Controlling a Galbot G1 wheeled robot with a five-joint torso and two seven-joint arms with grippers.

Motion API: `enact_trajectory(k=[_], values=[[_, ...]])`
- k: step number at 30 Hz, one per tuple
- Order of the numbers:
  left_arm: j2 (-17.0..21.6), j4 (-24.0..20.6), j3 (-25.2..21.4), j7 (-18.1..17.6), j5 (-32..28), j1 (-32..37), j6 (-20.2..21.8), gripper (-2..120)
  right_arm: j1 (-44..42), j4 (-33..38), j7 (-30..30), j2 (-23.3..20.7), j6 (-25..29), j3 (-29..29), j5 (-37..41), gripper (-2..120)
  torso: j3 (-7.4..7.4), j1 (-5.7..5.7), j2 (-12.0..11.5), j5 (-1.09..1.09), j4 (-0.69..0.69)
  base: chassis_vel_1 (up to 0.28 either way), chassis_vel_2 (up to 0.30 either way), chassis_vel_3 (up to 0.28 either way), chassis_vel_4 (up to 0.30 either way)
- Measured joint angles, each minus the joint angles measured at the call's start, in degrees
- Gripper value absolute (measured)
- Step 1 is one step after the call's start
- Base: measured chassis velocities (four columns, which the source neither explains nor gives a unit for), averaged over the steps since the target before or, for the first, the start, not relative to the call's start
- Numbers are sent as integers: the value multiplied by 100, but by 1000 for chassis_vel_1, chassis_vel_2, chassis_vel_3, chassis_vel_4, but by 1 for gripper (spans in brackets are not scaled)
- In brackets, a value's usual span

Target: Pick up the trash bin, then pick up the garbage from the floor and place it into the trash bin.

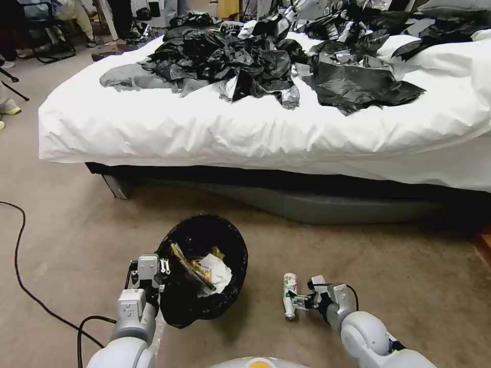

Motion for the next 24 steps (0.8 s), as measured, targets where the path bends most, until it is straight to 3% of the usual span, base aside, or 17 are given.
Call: enact_trajectory(k=[2,9,16,24], values=[[-1,0,0,0,1,0,-1,1,11,-77,-27,29,34,-8,-34,100,0,0,0,0,-1,0,0,0,0],[-2,6,-1,-2,4,-4,-6,1,88,-464,-193,259,271,-48,-301,78,0,0,0,0,0,0,0,0,0],[10,30,-1,-2,4,-19,-9,1,192,-629,-265,438,372,-185,-410,47,0,0,0,0,-1,0,0,0,0],[13,27,-19,-2,-3,-2,-9,1,330,-760,-246,594,421,-299,-462,34,0,0,0,-1,0,0,0,0,0]])
